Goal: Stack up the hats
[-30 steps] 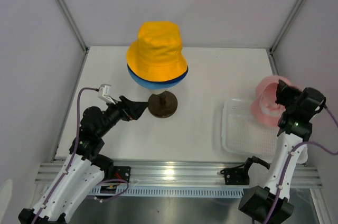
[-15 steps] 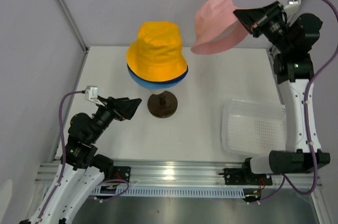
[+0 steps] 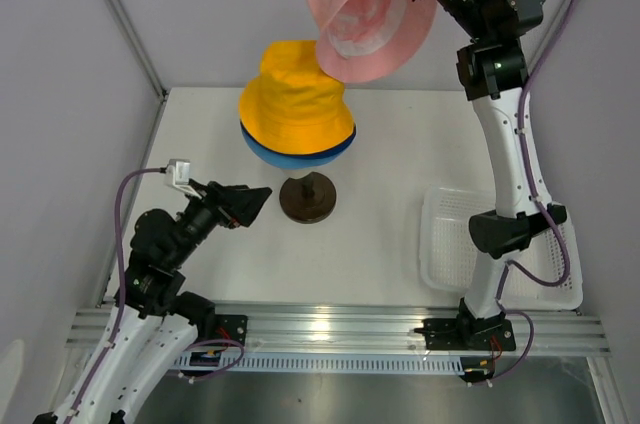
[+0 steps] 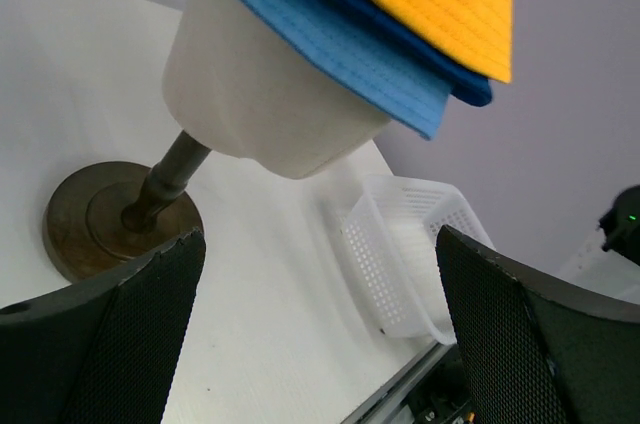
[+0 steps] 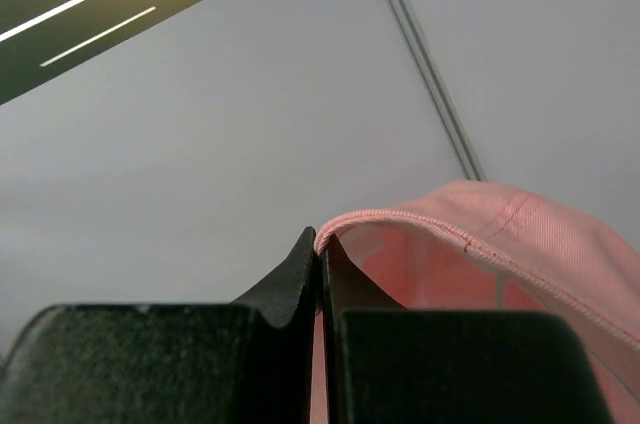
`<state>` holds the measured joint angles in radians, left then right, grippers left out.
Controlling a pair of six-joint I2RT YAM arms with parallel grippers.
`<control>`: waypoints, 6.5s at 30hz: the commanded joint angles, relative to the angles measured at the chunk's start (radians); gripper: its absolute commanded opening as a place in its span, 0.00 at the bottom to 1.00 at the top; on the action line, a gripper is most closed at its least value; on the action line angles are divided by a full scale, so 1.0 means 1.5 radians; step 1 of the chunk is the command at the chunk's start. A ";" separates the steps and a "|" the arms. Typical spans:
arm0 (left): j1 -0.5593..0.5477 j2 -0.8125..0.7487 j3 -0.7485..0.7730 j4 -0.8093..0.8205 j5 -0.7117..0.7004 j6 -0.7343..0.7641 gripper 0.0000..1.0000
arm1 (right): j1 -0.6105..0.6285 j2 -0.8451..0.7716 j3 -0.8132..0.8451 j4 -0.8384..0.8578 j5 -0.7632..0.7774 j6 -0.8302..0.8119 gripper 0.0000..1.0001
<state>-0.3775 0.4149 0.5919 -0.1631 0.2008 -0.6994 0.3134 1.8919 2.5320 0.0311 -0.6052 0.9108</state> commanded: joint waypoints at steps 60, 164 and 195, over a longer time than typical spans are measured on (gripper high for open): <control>-0.003 0.043 0.130 0.025 0.045 0.002 0.99 | 0.409 -0.064 -0.257 0.203 0.433 -0.704 0.00; 0.191 0.321 0.226 0.256 0.044 -0.400 0.77 | 0.087 -0.339 -0.808 0.229 0.209 0.170 0.00; 0.204 0.377 0.246 0.312 0.134 -0.417 0.73 | 0.090 -0.353 -0.949 0.296 0.213 0.192 0.00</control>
<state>-0.0826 0.9749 0.9195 0.2687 0.3561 -1.3102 0.4442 1.3827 1.1217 0.4667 -0.2855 1.2026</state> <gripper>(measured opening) 0.734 0.011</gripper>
